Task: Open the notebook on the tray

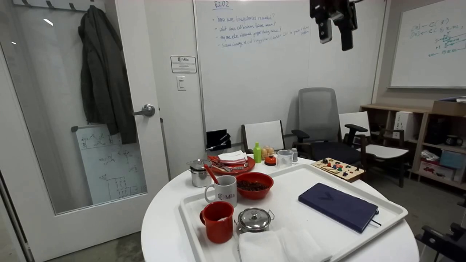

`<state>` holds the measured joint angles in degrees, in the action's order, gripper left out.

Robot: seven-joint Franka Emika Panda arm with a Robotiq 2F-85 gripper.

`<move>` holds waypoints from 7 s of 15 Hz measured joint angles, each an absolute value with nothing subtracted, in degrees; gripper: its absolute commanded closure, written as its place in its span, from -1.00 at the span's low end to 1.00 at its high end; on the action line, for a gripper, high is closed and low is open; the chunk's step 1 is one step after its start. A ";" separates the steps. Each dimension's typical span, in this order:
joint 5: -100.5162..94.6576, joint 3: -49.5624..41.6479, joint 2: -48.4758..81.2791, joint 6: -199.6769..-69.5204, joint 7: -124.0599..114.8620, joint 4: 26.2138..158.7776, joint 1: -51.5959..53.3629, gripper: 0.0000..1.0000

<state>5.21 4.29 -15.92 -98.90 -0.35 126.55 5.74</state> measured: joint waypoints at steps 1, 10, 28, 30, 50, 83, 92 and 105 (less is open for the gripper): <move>5.81 2.90 -15.46 -99.43 0.49 127.98 4.91 -1.00; 6.03 -1.57 -9.08 -103.44 -4.84 134.55 -1.83 -1.00; 16.44 -5.54 12.77 -116.34 22.98 130.49 -8.13 -1.00; 16.62 -5.31 14.50 -111.59 27.07 128.04 -9.40 -1.00; 25.51 -3.15 39.32 -126.10 25.87 110.37 -19.55 -1.00; 20.93 0.61 59.91 -127.25 26.69 89.15 -22.74 -1.00; 20.93 2.01 61.35 -121.98 26.16 85.99 -23.77 -1.00; 20.93 2.64 63.41 -116.92 26.16 83.06 -24.00 -1.00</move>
